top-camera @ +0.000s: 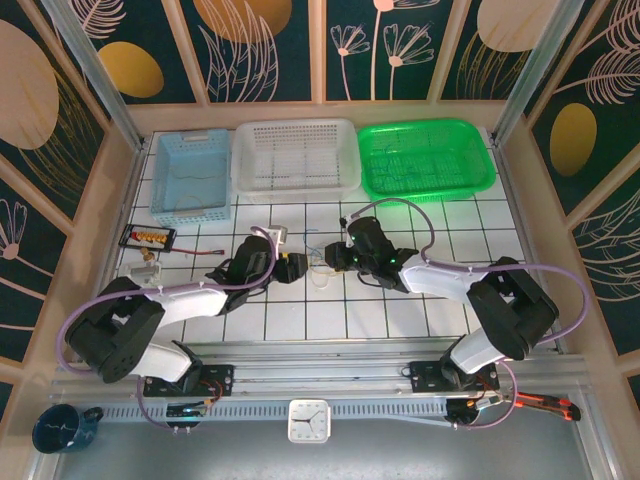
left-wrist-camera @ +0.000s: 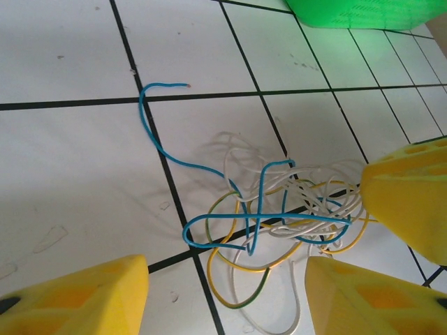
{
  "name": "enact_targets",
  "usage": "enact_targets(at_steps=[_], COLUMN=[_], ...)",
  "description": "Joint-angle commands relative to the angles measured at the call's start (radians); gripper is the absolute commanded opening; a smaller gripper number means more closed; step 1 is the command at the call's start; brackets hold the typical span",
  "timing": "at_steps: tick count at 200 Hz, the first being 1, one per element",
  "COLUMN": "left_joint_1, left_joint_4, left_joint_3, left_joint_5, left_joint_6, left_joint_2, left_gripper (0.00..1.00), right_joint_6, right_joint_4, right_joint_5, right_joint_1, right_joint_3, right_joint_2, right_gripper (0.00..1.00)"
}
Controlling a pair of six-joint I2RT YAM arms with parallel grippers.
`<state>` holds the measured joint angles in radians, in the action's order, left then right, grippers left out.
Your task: Untangle the cables
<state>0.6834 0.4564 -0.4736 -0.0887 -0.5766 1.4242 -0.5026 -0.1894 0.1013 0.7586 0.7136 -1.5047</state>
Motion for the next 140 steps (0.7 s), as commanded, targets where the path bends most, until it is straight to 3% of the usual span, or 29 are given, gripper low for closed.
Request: enact_targets(at_steps=[1,79,140], left_joint_1=[0.015,0.026,0.025], left_joint_4=[0.064,0.101,0.107], left_joint_3=[-0.008,-0.037,-0.083], left_joint_5=[0.0,0.013,0.008], left_joint_6=[0.006,0.009,0.021], left_joint_2=[0.029,0.112,0.165], left_gripper=[0.6,0.54,0.4], right_joint_6=[0.004,-0.004,-0.011], right_joint_4=[-0.042,-0.065,-0.082], right_joint_5=[-0.014,0.005,0.013], right_joint_1=[-0.008,-0.021,-0.035], right_joint_3=[-0.003,-0.008,-0.021], right_joint_2=[-0.014,-0.037,-0.042], right_gripper=[0.24,0.21,0.2])
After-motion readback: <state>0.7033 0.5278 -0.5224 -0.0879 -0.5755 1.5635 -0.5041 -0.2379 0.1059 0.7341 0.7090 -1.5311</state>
